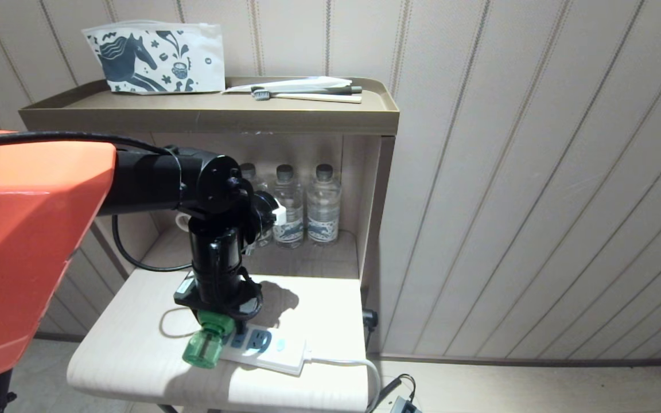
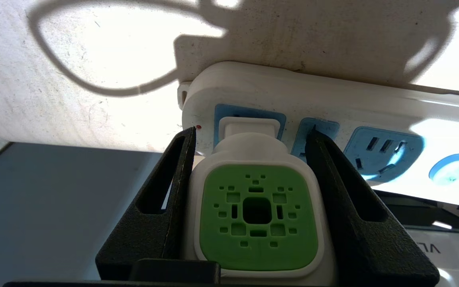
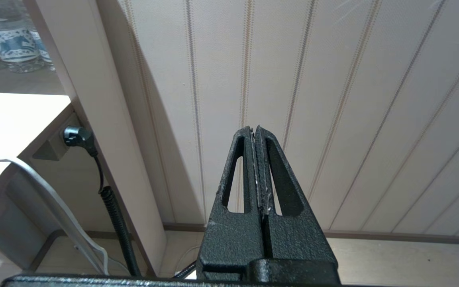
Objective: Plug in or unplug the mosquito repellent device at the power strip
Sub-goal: Insert the plug into the socket
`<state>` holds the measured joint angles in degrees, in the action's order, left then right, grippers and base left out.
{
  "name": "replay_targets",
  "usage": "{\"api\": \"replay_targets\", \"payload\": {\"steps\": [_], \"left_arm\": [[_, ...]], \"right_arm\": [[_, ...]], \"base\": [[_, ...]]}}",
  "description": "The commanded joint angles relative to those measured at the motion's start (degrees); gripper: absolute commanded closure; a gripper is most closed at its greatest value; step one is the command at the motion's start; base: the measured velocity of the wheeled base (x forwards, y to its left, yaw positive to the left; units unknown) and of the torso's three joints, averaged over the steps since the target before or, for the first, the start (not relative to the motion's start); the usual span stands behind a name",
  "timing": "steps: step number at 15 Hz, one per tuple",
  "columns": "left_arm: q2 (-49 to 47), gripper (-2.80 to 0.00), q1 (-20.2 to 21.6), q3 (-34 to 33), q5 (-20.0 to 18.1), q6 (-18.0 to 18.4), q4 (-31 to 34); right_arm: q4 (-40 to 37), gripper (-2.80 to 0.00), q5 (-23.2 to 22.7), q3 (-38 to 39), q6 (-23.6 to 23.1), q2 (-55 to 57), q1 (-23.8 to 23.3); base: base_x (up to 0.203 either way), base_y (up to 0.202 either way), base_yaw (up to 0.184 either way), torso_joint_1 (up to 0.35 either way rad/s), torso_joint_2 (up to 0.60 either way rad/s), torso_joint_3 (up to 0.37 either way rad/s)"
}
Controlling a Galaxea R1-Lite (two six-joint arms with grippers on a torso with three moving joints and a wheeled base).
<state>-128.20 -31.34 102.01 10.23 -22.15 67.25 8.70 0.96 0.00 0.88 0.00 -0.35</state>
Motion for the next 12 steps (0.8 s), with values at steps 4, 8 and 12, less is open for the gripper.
{"api": "replay_targets", "payload": {"steps": [4, 8, 12], "left_arm": [[-0.7, 0.00, 0.6, -0.6, -0.7, -0.2, -2.0], [-1.3, 0.00, 0.7, -1.3, -4.0, -0.6, -5.1], [-0.8, 0.00, 0.7, -1.3, -5.3, -2.0, -5.5]], "right_arm": [[0.1, 0.00, 0.0, 0.0, 0.0, 0.1, 0.0], [0.1, 0.00, 0.0, 0.0, 0.0, 0.1, 0.0], [0.1, 0.00, 0.0, 0.0, 0.0, 0.1, 0.0]], "base": [[0.000, 0.000, 0.000, 0.000, 0.00, 0.000], [0.000, 0.000, 0.000, 0.000, 0.00, 0.000], [0.000, 0.000, 0.000, 0.000, 0.00, 0.000]]}}
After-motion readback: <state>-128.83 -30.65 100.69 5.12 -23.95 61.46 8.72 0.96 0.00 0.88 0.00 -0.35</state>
